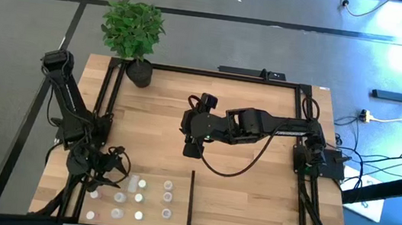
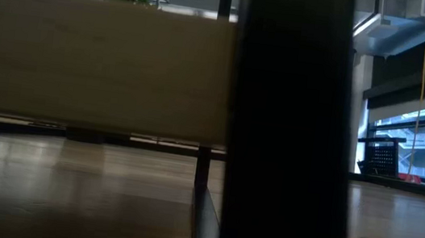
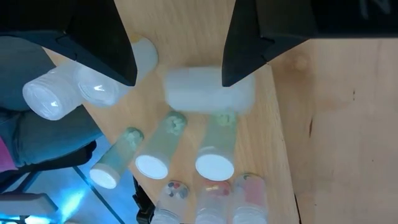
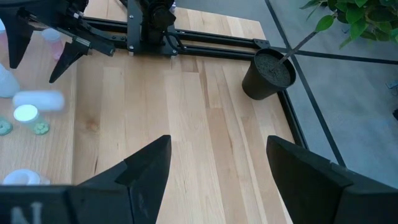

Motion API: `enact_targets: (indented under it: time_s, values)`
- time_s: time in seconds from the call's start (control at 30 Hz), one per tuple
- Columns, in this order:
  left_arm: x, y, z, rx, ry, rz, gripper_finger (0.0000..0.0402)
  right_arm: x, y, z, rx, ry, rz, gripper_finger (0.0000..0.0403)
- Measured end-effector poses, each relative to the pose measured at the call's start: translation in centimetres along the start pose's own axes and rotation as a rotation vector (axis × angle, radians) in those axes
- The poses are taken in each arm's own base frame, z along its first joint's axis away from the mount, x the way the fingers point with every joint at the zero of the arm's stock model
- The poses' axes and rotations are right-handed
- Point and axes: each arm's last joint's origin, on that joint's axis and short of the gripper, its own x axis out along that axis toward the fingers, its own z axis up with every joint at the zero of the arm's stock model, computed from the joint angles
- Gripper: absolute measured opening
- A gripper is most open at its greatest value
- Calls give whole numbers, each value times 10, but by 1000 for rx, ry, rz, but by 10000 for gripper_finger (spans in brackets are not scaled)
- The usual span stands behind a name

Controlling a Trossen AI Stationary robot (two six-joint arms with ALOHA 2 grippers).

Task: Pick and place medicine bottles onto shelf by color
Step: Put the white pill bottle on the shelf aligned with the other white pill bottles

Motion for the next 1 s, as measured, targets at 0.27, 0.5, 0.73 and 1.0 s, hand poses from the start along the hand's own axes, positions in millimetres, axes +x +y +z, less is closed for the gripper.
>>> enact_targets:
  time_s: [0.27,0.5,0.73,1.0]
  values:
    - [-1,-1,0,14,-23,20,227,0,0,0,0,0,0,265]
    - [-4,1,3,1,-68,42,227,0,0,0,0,0,0,265]
    - [-10,2,8,-26,-125,51,227,0,0,0,0,0,0,265]
    - [-13,8,19,-87,-194,96,225,0,0,0,0,0,0,265]
